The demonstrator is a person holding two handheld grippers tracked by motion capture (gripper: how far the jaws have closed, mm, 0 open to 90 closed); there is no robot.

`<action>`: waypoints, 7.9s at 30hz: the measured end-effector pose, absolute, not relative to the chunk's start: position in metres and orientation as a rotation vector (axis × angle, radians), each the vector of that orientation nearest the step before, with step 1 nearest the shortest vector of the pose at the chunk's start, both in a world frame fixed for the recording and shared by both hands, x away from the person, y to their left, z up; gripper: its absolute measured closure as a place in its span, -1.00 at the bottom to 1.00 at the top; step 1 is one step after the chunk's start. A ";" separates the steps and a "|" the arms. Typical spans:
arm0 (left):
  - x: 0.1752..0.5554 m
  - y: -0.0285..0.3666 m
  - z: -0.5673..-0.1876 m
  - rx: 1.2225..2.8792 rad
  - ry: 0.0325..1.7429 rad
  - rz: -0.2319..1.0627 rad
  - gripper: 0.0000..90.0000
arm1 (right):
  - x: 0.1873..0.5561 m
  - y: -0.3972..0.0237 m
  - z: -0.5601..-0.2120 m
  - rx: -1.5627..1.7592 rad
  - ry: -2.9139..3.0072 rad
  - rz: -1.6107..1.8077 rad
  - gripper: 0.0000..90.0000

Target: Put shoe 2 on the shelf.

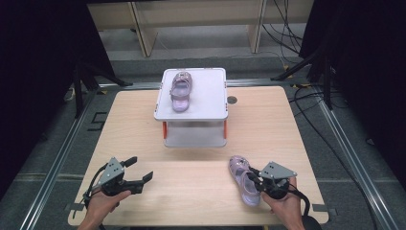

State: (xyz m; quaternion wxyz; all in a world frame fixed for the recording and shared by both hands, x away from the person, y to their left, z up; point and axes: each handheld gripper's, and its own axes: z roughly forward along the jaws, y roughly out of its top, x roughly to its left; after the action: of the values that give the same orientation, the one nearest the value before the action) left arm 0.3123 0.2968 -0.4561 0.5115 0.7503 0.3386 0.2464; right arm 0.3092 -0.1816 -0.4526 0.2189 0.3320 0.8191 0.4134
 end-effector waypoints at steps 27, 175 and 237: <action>0.316 0.299 -0.460 1.777 0.851 0.589 -0.66 | 0.327 -0.191 -0.386 0.864 2.074 1.345 0.78; 0.316 0.300 -0.458 1.798 0.841 0.589 -0.66 | 0.395 -0.120 -0.363 0.832 2.074 1.485 -0.07; 0.312 0.293 -0.464 1.844 0.802 0.559 -0.66 | 0.322 -0.159 -0.461 0.985 2.361 1.361 -0.53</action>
State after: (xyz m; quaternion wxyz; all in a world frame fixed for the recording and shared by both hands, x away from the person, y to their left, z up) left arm 0.3121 0.2929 -0.4638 0.5030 0.7637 0.3321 0.2313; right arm 0.3223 -0.1590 -0.4610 0.1217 0.3375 0.8087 0.4662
